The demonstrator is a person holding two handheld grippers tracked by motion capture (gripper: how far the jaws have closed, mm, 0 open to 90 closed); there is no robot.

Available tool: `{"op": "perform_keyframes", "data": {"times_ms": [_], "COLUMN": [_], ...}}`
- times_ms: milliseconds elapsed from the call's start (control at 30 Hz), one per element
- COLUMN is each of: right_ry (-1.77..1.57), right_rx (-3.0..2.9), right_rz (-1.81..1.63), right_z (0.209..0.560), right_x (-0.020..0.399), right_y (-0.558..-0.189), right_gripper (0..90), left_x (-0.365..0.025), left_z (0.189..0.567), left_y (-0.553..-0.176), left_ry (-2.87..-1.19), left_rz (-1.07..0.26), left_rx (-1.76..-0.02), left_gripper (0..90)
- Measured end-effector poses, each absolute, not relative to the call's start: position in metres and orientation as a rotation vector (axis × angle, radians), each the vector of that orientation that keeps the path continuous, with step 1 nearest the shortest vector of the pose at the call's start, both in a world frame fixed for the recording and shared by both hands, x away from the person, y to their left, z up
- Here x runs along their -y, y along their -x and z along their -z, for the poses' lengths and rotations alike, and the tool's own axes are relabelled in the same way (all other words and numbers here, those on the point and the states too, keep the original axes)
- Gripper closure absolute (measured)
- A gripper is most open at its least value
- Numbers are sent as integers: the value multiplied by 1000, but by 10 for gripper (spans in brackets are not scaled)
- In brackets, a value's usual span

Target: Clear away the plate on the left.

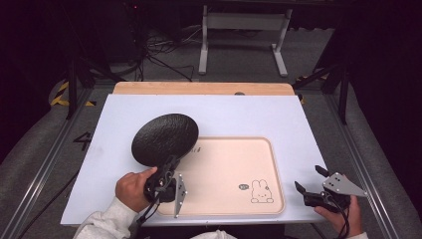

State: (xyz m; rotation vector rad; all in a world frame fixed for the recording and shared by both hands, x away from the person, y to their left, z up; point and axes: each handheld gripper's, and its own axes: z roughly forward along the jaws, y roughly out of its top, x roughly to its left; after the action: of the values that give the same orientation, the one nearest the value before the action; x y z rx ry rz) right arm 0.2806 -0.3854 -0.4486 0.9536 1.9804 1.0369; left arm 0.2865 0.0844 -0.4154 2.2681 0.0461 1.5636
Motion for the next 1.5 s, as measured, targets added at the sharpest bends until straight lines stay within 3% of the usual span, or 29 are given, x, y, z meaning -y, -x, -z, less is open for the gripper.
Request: {"op": "perform_keyframes", "data": {"times_ms": [867, 1167, 1500], "right_ry": [-953, -950, -953], "right_rx": [-1984, -1985, -1986], "right_rz": [-1038, -1037, -1032], "right_z": [449, 449, 450], "right_x": [386, 386, 387], "right_y": [-280, -279, -279], "right_gripper": [127, 127, 126], "left_x": [13, 20, 18], "left_z": [436, 444, 452], "left_y": [-262, -264, -268], "left_ry": [-2267, -2279, -2331], "left_rz": [-1365, -1319, -1241], "left_rx": [369, 397, 402], "left_gripper": [851, 826, 861]}}
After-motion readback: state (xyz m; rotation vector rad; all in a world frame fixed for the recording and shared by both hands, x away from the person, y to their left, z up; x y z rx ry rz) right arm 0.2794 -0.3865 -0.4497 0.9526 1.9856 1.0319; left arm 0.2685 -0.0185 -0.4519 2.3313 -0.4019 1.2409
